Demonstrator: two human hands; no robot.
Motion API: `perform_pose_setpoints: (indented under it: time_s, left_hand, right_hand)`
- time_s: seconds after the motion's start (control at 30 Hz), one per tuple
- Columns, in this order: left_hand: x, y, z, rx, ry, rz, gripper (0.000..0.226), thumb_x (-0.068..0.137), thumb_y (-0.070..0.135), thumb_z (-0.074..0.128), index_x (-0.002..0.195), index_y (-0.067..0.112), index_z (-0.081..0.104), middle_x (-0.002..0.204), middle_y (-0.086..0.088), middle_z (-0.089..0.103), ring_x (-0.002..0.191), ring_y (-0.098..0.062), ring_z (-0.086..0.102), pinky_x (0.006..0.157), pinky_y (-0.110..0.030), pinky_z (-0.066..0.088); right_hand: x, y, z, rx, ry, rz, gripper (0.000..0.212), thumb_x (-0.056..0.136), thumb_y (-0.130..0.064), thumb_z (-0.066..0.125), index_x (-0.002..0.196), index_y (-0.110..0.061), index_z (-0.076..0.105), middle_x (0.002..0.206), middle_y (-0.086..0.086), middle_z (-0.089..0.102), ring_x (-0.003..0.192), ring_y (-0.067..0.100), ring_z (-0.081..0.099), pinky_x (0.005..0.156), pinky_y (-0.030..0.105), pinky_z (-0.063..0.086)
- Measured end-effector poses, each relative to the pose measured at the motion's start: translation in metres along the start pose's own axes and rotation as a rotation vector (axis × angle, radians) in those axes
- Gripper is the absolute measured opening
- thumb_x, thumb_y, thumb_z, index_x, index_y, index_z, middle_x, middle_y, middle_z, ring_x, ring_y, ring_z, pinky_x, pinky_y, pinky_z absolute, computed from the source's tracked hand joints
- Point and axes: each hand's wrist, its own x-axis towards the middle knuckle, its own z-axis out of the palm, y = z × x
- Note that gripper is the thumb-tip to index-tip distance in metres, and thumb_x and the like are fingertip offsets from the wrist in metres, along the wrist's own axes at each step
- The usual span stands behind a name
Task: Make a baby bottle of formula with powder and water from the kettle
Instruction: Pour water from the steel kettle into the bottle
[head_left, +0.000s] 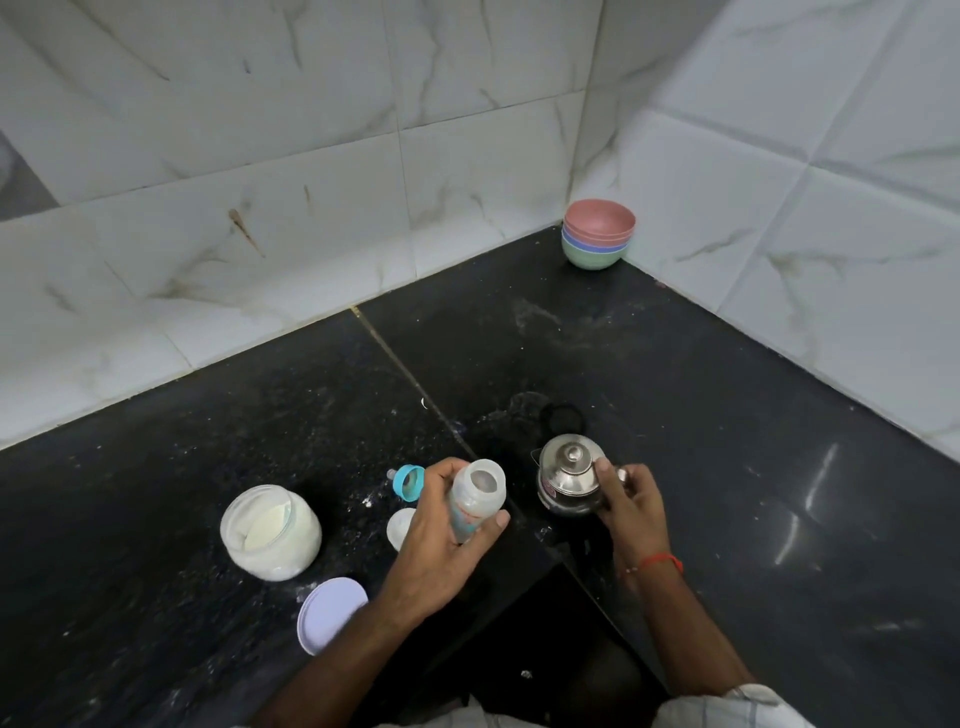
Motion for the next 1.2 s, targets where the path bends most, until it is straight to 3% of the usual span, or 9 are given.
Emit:
perform_pose_setpoints:
  time_s: [0.1, 0.4, 0.47, 0.57, 0.67, 0.73, 0.9, 1.1, 1.2]
  left_hand:
    - [0.003, -0.002, 0.005, 0.006, -0.017, -0.017, 0.051, 0.091, 0.025, 0.077, 0.124, 0.036, 0.039, 0.114, 0.029, 0.051, 0.108, -0.002, 0.06, 0.087, -0.013, 0.049]
    - [0.008, -0.007, 0.026, 0.04, -0.063, -0.047, 0.052, 0.085, 0.048, 0.076, 0.123, 0.046, 0.041, 0.123, 0.013, 0.057, 0.115, -0.018, 0.06, 0.097, -0.046, 0.055]
    - [0.009, -0.007, 0.028, 0.045, -0.067, -0.042, 0.051, 0.084, 0.049, 0.076, 0.121, 0.048, 0.04, 0.122, 0.011, 0.057, 0.114, -0.018, 0.06, 0.096, -0.047, 0.055]
    - [0.011, -0.005, 0.032, 0.05, -0.083, -0.037, 0.051, 0.084, 0.049, 0.075, 0.12, 0.05, 0.04, 0.123, 0.012, 0.057, 0.116, -0.017, 0.059, 0.097, -0.047, 0.055]
    - [0.011, -0.003, 0.034, 0.052, -0.097, -0.038, 0.052, 0.083, 0.052, 0.075, 0.121, 0.05, 0.039, 0.125, 0.012, 0.057, 0.117, -0.018, 0.059, 0.097, -0.047, 0.055]
    - [0.01, -0.003, 0.036, 0.052, -0.118, -0.041, 0.053, 0.083, 0.052, 0.074, 0.122, 0.048, 0.039, 0.126, 0.012, 0.056, 0.117, -0.017, 0.059, 0.096, -0.046, 0.056]
    - [0.008, -0.004, 0.04, 0.03, -0.142, -0.057, 0.055, 0.084, 0.047, 0.076, 0.125, 0.042, 0.04, 0.125, 0.009, 0.057, 0.116, -0.018, 0.06, 0.093, -0.047, 0.057]
    - [0.005, -0.004, 0.041, 0.018, -0.158, -0.067, 0.053, 0.085, 0.048, 0.075, 0.125, 0.045, 0.039, 0.126, 0.011, 0.056, 0.117, -0.016, 0.059, 0.095, -0.047, 0.057]
    - [0.006, -0.004, 0.042, 0.004, -0.154, -0.084, 0.055, 0.082, 0.049, 0.075, 0.124, 0.047, 0.039, 0.126, 0.01, 0.056, 0.118, -0.016, 0.059, 0.097, -0.047, 0.057]
  right_hand:
    - [-0.004, -0.02, -0.003, 0.058, -0.055, -0.037, 0.023, 0.099, -0.016, 0.065, 0.079, -0.019, 0.053, 0.069, -0.009, 0.067, 0.069, 0.009, 0.066, 0.064, 0.035, 0.057]
    - [-0.025, -0.099, -0.015, -0.138, -0.234, -0.355, 0.01, 0.093, -0.026, 0.072, 0.088, -0.023, 0.064, 0.101, 0.002, 0.066, 0.09, 0.014, 0.06, 0.081, 0.034, 0.051]
    - [-0.03, -0.114, -0.016, -0.298, -0.289, -0.41, 0.015, 0.091, -0.039, 0.075, 0.094, -0.027, 0.066, 0.105, 0.003, 0.066, 0.099, 0.024, 0.06, 0.088, 0.038, 0.051]
    - [-0.037, -0.131, -0.013, -0.559, -0.314, -0.503, 0.019, 0.092, -0.037, 0.074, 0.103, -0.024, 0.065, 0.11, -0.002, 0.064, 0.108, 0.028, 0.054, 0.091, 0.019, 0.042]
    - [-0.05, -0.145, -0.005, -0.698, -0.329, -0.651, 0.016, 0.092, -0.027, 0.072, 0.097, -0.015, 0.062, 0.108, -0.006, 0.061, 0.107, 0.01, 0.049, 0.089, 0.023, 0.04]
    - [-0.055, -0.15, 0.001, -0.781, -0.357, -0.747, 0.022, 0.092, -0.039, 0.068, 0.091, -0.019, 0.059, 0.107, -0.008, 0.059, 0.106, 0.003, 0.047, 0.094, 0.026, 0.038]
    - [-0.056, -0.153, 0.009, -0.956, -0.36, -0.827, 0.028, 0.091, -0.058, 0.053, 0.094, -0.03, 0.05, 0.116, -0.007, 0.057, 0.109, 0.022, 0.05, 0.091, 0.006, 0.032]
    - [-0.064, -0.157, 0.015, -1.002, -0.371, -0.878, 0.024, 0.091, -0.057, 0.049, 0.096, -0.034, 0.045, 0.122, -0.008, 0.055, 0.113, 0.024, 0.048, 0.076, 0.038, 0.052]
    - [-0.067, -0.16, 0.018, -1.018, -0.379, -0.868, 0.032, 0.091, -0.058, 0.049, 0.097, -0.027, 0.052, 0.122, -0.009, 0.053, 0.112, 0.02, 0.044, 0.075, 0.041, 0.055]
